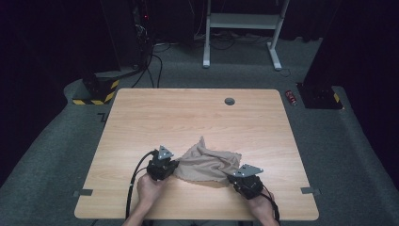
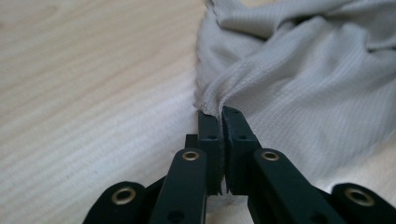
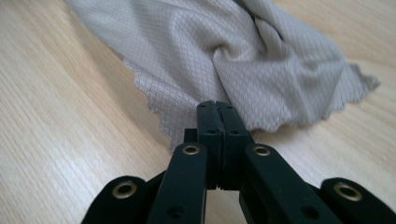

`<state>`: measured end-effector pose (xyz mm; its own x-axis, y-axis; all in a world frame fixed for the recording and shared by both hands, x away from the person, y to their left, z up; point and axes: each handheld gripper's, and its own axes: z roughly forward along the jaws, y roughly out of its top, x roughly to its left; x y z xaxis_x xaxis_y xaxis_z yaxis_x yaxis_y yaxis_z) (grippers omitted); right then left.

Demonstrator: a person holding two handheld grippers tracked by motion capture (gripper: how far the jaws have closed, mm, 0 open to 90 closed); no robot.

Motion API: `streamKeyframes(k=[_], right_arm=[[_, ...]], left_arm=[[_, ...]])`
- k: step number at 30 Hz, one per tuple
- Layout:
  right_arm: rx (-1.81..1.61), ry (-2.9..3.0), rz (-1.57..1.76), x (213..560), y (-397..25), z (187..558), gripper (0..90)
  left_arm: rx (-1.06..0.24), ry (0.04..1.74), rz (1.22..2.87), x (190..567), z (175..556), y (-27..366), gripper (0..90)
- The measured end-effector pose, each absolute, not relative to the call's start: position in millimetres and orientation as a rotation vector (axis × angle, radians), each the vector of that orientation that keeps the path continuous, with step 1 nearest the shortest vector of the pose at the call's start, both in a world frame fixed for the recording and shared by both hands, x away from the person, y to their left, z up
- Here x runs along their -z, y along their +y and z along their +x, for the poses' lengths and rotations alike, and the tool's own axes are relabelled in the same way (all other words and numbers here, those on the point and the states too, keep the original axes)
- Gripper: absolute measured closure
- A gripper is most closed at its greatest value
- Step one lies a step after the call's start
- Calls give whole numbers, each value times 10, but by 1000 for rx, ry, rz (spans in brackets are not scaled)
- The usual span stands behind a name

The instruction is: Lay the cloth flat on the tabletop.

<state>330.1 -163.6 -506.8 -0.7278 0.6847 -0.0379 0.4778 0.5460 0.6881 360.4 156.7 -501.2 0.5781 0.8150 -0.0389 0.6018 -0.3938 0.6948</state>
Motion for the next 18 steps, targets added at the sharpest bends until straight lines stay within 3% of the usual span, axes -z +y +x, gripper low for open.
streamKeyframes(k=[5,8,15,18], right_arm=[[-965,2488,978,5114,-1688,3292,888],[-991,2451,997,5101,-1698,3291,834],[-1062,2322,1101,5015,-1765,3379,698],[-1043,2313,1119,5009,-1756,3432,669]], left_arm=[[-412,1121,2183,5093,3494,1545,858],[-425,1127,2166,5102,3472,1573,818],[-435,1123,2085,5059,3524,1564,562],[-449,1134,2089,5118,3579,1534,517]])
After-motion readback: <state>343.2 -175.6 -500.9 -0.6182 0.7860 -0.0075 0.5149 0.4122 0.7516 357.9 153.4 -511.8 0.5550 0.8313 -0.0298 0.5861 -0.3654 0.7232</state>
